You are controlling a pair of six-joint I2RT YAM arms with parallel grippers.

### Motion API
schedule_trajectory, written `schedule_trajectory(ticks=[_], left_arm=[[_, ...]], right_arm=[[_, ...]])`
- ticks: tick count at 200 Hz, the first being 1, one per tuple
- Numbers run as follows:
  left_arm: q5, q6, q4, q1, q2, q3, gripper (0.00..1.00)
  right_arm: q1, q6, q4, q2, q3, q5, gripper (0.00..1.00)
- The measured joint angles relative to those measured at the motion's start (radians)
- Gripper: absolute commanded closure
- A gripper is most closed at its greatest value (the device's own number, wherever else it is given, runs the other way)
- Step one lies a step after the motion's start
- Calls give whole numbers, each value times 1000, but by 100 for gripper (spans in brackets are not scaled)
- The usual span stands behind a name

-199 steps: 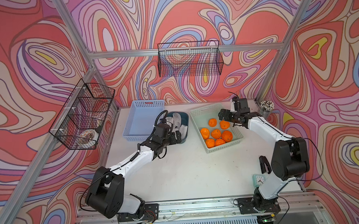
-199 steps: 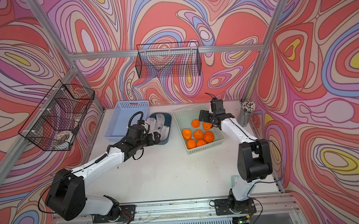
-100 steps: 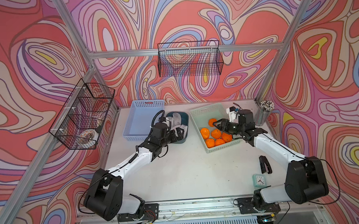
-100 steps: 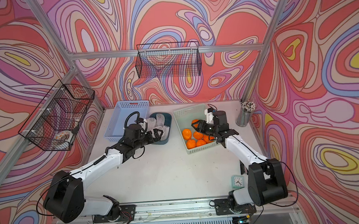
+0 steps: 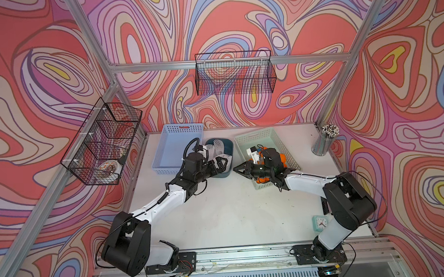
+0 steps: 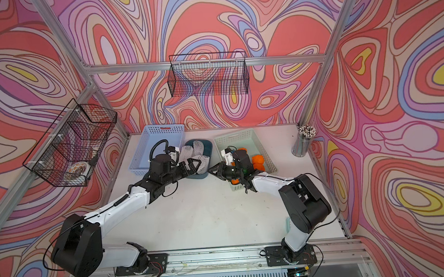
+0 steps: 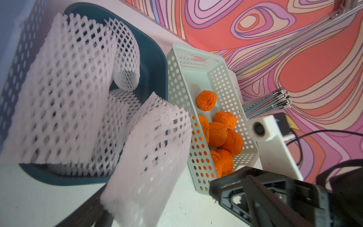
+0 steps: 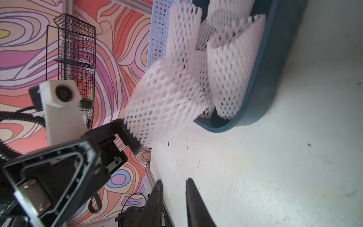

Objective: Remove foam nets from oranges
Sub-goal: Place the foam net into the storage box.

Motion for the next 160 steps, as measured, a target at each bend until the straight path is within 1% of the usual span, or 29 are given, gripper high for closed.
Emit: schedule_trajectory(ticks=[45, 55, 76, 88, 103, 123, 160], left_arm=[[20, -11, 13, 8, 0, -19, 0], [21, -11, 13, 8, 0, -22, 0], [27, -11, 13, 11, 0, -28, 0], [35, -11, 13, 13, 0, -30, 0], [50, -10, 13, 13, 0, -31, 0], [55, -1, -10, 13, -6, -34, 0], [44, 59, -129, 13, -46, -27, 0]], right_arm=[[46, 126, 167, 158, 86, -35, 78], [55, 143, 183, 183, 110, -40, 79], [68, 161, 192, 233, 174, -46, 83], [72, 167, 191, 265, 213, -43, 83], [72, 166, 166, 302, 256, -34, 83], [72, 138, 78, 342, 317, -1, 85], [73, 49, -108, 382, 433, 80, 86]])
